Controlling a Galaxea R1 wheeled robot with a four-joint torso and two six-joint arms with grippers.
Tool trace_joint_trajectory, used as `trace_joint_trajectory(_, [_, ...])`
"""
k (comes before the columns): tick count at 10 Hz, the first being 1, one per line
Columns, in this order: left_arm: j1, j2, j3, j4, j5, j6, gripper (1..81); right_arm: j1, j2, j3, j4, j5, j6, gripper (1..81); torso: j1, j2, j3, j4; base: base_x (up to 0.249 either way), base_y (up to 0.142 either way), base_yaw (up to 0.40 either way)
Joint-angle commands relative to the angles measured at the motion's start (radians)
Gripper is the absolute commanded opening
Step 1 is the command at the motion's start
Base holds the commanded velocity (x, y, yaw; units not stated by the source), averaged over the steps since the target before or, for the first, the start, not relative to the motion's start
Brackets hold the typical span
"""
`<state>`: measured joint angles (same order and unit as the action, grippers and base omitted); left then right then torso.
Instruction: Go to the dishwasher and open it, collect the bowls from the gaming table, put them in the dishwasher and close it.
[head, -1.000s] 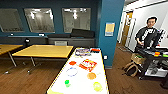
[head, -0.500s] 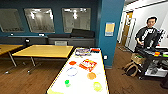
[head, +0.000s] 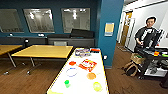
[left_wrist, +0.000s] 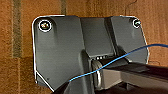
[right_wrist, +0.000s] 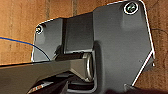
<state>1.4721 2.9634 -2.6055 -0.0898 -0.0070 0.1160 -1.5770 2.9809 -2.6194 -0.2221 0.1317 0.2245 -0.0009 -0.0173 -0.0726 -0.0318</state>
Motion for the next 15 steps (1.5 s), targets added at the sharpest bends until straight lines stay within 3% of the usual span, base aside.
trace_joint_trajectory(1, [-0.051,-0.012,0.004,-0.010,0.056,0.002,81.1,0.037,0.003,0.006,-0.011,-0.044,-0.004,81.1,0.001,0.000,0.000,0.000,0.000,0.133,0.000])
trace_joint_trajectory(15, [-0.051,-0.007,0.004,-0.005,0.056,0.002,81.1,0.035,0.002,0.001,-0.010,-0.044,-0.004,81.1,0.001,0.000,0.000,0.000,0.000,0.117,0.000])
